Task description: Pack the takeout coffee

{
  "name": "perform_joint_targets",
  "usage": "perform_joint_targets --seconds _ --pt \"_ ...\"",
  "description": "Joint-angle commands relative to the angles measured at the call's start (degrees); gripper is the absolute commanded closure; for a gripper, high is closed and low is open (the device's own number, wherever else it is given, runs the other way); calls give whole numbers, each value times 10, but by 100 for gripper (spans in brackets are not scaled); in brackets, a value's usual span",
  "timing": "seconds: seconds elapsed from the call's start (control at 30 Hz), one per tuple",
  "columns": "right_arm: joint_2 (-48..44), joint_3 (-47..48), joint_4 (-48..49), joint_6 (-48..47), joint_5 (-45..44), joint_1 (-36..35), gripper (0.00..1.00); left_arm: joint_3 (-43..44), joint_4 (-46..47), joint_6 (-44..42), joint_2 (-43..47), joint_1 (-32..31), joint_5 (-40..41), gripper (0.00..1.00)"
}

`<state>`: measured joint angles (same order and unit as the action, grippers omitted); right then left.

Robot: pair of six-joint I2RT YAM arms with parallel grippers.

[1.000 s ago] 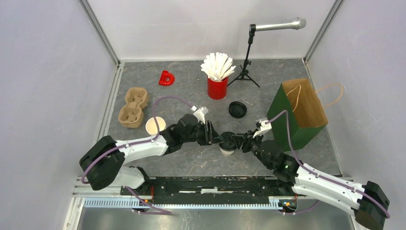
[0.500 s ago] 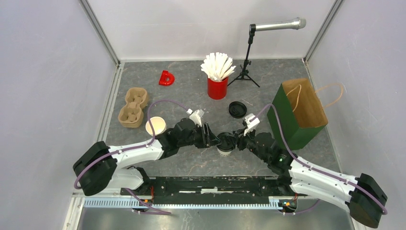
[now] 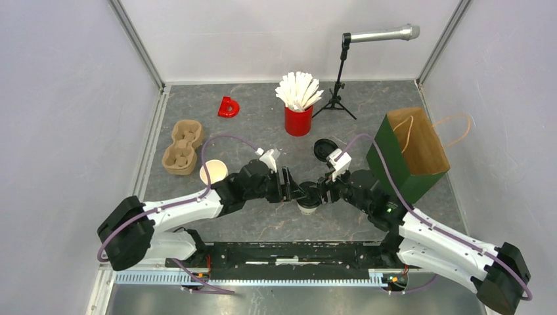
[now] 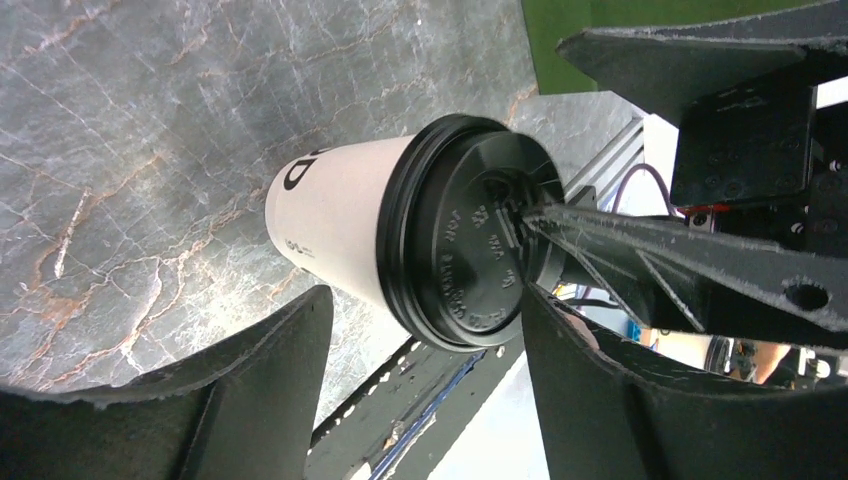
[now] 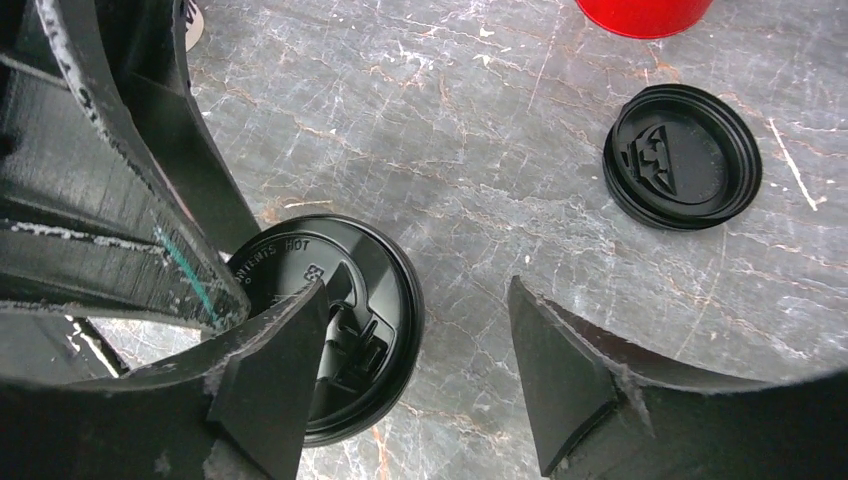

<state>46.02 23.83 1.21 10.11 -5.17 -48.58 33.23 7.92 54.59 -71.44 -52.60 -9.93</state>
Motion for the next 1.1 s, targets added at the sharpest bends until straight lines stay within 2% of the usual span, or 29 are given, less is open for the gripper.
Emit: perform_joint_targets --seconds 0.0,0.13,0.2,0.4,0.5,0.57,0.8,0.93,1.07 --pt "-18 63 -89 -6 -10 1 25 54 -66 -38 27 -1 38 23" --pt "-19 96 -137 7 -6 3 25 64 -83 -51 34 1 50 22" --pt "-24 106 -151 17 8 3 30 73 -103 -61 31 5 56 22" --pt "-29 113 -165 64 111 2 52 107 -137 -93 6 26 48 29" --pt "-40 93 -126 89 156 2 70 113 -135 -106 1 35 43 29" --pt "-42 71 -81 104 188 2 76 113 -117 -111 -6 39 26 30" --pt "-3 52 -35 105 180 2 77 112 -63 -111 -55 48 -36 34" --pt "-3 21 -27 103 155 2 77 110 -72 -118 -73 49 -26 35" --pt "-21 -57 8 120 132 2 77 108 -111 -125 -90 48 -5 37"
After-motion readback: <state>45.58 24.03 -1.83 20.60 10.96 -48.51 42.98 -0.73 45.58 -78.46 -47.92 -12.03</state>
